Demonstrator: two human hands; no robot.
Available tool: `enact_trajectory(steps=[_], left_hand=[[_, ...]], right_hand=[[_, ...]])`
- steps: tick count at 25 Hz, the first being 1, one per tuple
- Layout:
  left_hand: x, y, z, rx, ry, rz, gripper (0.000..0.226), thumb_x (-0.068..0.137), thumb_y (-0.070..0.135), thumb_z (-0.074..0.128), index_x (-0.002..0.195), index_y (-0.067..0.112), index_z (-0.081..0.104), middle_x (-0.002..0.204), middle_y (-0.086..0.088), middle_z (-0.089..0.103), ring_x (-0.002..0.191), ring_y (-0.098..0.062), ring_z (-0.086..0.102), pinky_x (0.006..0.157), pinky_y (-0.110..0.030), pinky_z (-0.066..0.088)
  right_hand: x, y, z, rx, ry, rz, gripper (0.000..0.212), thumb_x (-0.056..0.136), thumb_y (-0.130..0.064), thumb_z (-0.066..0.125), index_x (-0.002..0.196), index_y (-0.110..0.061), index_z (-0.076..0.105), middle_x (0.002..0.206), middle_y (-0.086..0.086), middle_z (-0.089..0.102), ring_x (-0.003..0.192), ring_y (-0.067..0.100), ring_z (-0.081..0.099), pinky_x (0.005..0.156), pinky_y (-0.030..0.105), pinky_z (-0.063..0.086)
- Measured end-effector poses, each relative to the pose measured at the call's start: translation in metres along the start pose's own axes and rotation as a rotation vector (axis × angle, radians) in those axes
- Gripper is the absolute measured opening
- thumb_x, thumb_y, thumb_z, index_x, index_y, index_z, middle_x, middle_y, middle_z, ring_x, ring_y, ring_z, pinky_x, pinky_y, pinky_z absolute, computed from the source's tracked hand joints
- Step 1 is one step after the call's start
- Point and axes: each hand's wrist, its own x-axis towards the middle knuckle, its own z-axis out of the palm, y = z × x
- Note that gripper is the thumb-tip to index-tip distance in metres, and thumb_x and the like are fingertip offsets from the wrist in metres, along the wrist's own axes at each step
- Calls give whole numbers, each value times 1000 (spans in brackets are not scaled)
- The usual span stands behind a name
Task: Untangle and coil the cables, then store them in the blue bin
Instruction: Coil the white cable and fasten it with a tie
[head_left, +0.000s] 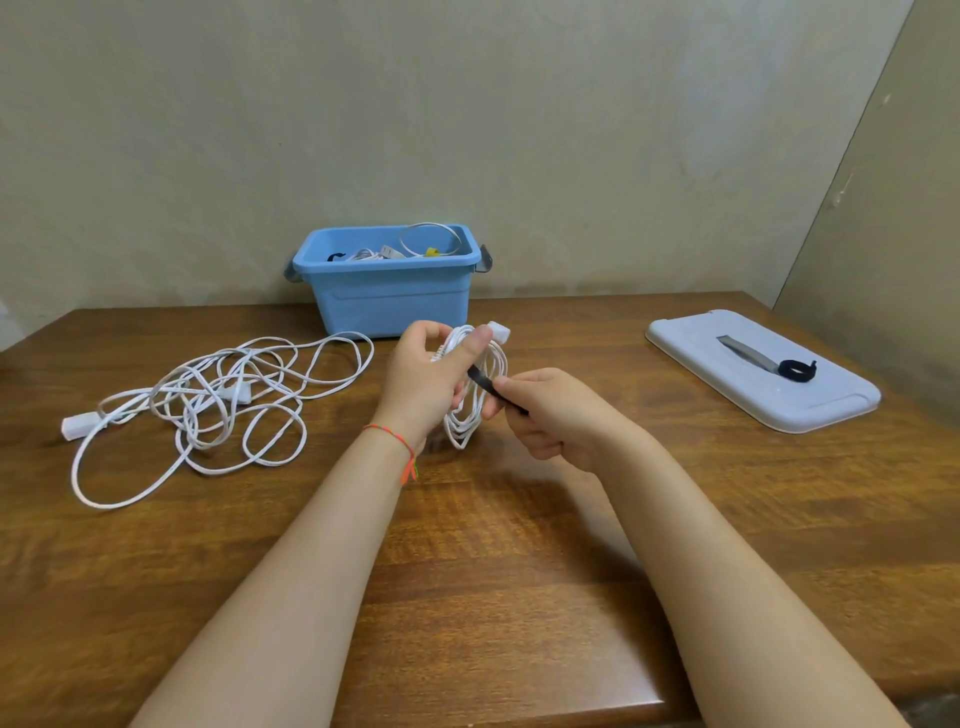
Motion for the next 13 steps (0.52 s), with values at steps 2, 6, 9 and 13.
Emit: enact_trajectory(steps=[2, 6, 9, 13], left_hand=[[0, 0, 3, 3, 26, 28, 39, 94, 50, 60, 104, 14, 54, 56, -3, 50, 45, -12, 42, 48, -25, 41], [-1, -4, 12, -65, 38, 27, 39, 103, 44, 44, 97, 7, 55, 58, -5, 47, 43, -11, 44, 44, -26, 36], [0, -5, 15, -62, 54, 20, 28, 103, 35, 47, 99, 8, 55, 57, -4, 48, 46, -13, 43, 45, -26, 37], [1, -5, 12, -87, 7, -12, 35, 99, 42, 55, 95, 6, 54, 53, -2, 49, 45, -12, 42, 45, -24, 39]], right_hand=[[3, 1, 3, 93, 11, 18, 37, 106, -28, 38, 88, -9, 63, 50, -3, 24, 40, 10, 15, 39, 19, 15], [4, 0, 10, 347, 59, 3, 34, 106, -22, 39, 80, -10, 58, 46, -3, 24, 35, 9, 15, 36, 18, 15], [4, -2, 15, 586, 56, -34, 31, 104, -16, 41, 74, -17, 43, 44, -5, 24, 34, 8, 17, 35, 20, 15], [2, -5, 20, 794, -22, -40, 33, 104, -15, 41, 71, -17, 44, 45, -6, 26, 35, 6, 19, 38, 19, 15]])
